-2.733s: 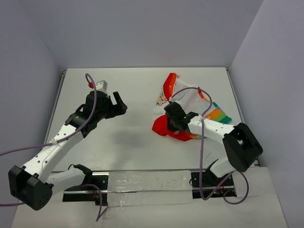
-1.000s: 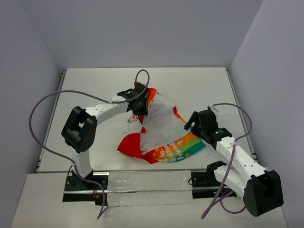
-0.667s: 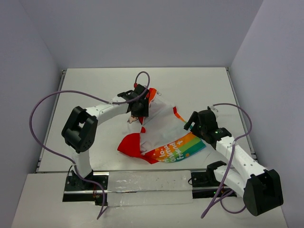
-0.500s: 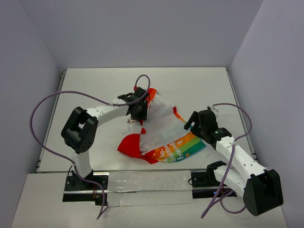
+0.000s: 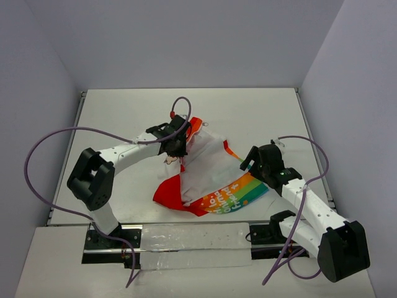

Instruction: Zip up the jacket

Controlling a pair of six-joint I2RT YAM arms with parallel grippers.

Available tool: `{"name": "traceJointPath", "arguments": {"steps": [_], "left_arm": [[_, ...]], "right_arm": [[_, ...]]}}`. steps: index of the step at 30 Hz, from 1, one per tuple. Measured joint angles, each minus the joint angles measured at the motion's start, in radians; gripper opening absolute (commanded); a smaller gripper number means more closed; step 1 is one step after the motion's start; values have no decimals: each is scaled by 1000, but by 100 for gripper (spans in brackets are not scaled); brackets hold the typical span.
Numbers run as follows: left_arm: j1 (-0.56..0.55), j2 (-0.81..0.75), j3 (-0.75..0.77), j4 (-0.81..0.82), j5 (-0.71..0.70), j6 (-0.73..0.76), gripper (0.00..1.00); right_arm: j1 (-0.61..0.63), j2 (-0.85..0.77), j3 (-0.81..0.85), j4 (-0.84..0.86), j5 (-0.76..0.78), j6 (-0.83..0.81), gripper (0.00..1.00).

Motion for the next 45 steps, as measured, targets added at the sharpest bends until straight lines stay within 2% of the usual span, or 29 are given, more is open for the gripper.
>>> {"name": "traceJointPath", "arguments": {"steps": [12, 19, 26, 29, 32, 33, 35, 36, 37, 39, 40, 43, 44, 45], "left_arm": [[0, -78, -6, -37, -19, 0, 0], [3, -234, -26, -54, -44, -3, 0], [3, -247, -28, -51, -45, -6, 0], [3, -242, -30, -51, -45, -6, 0], [3, -240, -30, -50, -44, -7, 0], [3, -239, -30, -50, -45, -7, 0], [3, -237, -30, -50, -45, -9, 0], [3, -235, -30, -50, -45, -11, 0], [3, -234, -30, -50, -45, -12, 0], [3, -231, -30, -50, -45, -15, 0], [3, -230, -30, -50, -45, -16, 0], [4, -221, -31, -40, -45, -17, 0], [5, -215, -33, -34, -45, -17, 0], [7, -208, -35, -32, -45, -18, 0]], "right_arm": [[0, 1, -13, 2, 13, 1, 91], [-81, 4, -13, -37, 50, -24, 91], [-101, 70, -13, -24, 4, -45, 75], [-99, 79, -13, -12, -12, -58, 55], [-95, 89, -15, 14, -30, -60, 51], [-93, 96, -17, 22, -36, -60, 54], [-88, 113, -23, 40, -45, -60, 69], [-86, 124, -26, 47, -48, -62, 74], [-82, 138, -28, 52, -50, -63, 74], [-72, 169, -29, 62, -56, -63, 66], [-67, 183, -29, 66, -58, -63, 54], [-57, 193, -29, 72, -64, -60, 8], [-54, 189, -29, 72, -61, -59, 1], [-53, 181, -29, 70, -55, -61, 0]]}}
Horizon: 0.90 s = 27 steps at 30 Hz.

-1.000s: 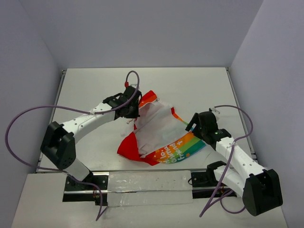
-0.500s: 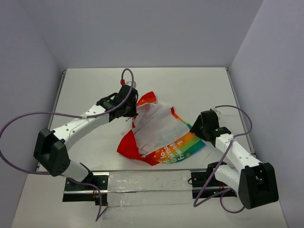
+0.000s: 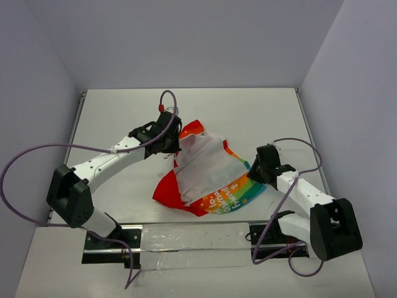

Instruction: Zip up the jacket

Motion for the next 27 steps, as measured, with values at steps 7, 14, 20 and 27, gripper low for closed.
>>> {"name": "traceJointPath", "arguments": {"steps": [7, 14, 20, 27], "left_arm": [[19, 83, -3, 35, 6, 14, 0], [55, 160, 102, -16, 13, 64, 0], [59, 86, 157, -1, 57, 98, 0], [49, -32, -83, 73, 174, 49, 0]], "right_arm": [[0, -123, 71, -75, 64, -24, 0], [0, -63, 441, -127, 145, -94, 0], [-6, 137, 621, -39, 210, -149, 15], [-8, 498, 698, -57, 234, -141, 77]]}}
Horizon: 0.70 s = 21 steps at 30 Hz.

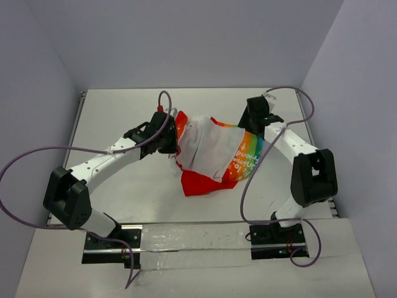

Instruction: Zip up the jacket

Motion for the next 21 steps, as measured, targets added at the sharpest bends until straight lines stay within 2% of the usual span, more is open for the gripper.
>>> {"name": "traceJointPath", "arguments": {"steps": [4, 5, 6, 7, 8, 9, 10, 14, 16, 18, 21], "left_arm": [[-42, 6, -131, 32, 42, -41, 0], [-57, 3, -163, 43, 47, -54, 5], [-71, -1, -195, 52, 53, -66, 16], [-83, -7, -224, 57, 59, -78, 40], [-92, -14, -251, 63, 67, -92, 70], [-98, -28, -274, 67, 76, -100, 95], [-100, -44, -289, 64, 82, -111, 99], [-98, -96, -274, 29, 65, -131, 99], [-90, -111, -221, -24, 31, -132, 99], [-55, -136, -171, -42, 19, -134, 90], [81, -197, -141, -29, 21, -147, 75]], "right_arm": [[16, -23, 0, -24, -18, 5, 80], [30, -41, 0, -24, -19, 5, 80], [47, -61, 0, -23, -22, 6, 80], [67, -80, 1, -22, -28, 5, 80], [95, -99, 3, -21, -32, 4, 80], [124, -111, 6, -20, -34, 3, 80], [158, -118, 12, -20, -37, 1, 80], [272, -117, 20, -5, -95, 0, 68], [299, -117, 7, 19, -133, 1, 69], [316, -117, -10, 38, -165, 1, 70], [336, -117, -24, 44, -204, 2, 71]]}}
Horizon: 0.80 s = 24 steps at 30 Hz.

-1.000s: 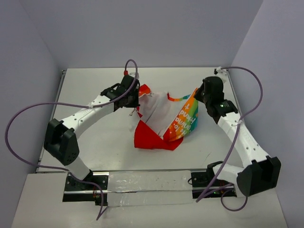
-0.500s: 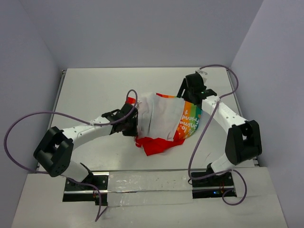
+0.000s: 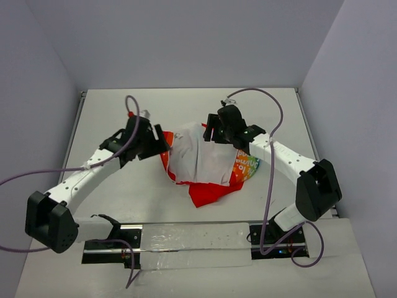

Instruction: Zip up the jacket

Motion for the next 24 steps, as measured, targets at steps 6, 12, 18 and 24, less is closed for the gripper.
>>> {"name": "traceJointPath", "arguments": {"steps": [6, 12, 18, 24], "left_arm": [[227, -2, 2, 59, 28, -39, 66], [243, 267, 110, 94, 49, -38, 75], [243, 468, 249, 90, 17, -16, 77], [243, 610, 371, 90, -53, 9, 94]], "right_arm": [[44, -2, -33, 33, -43, 9, 71], [61, -45, -139, 34, -44, 26, 72], [61, -134, -192, 30, -20, 37, 72], [62, -152, -217, 27, -3, 37, 72]]}}
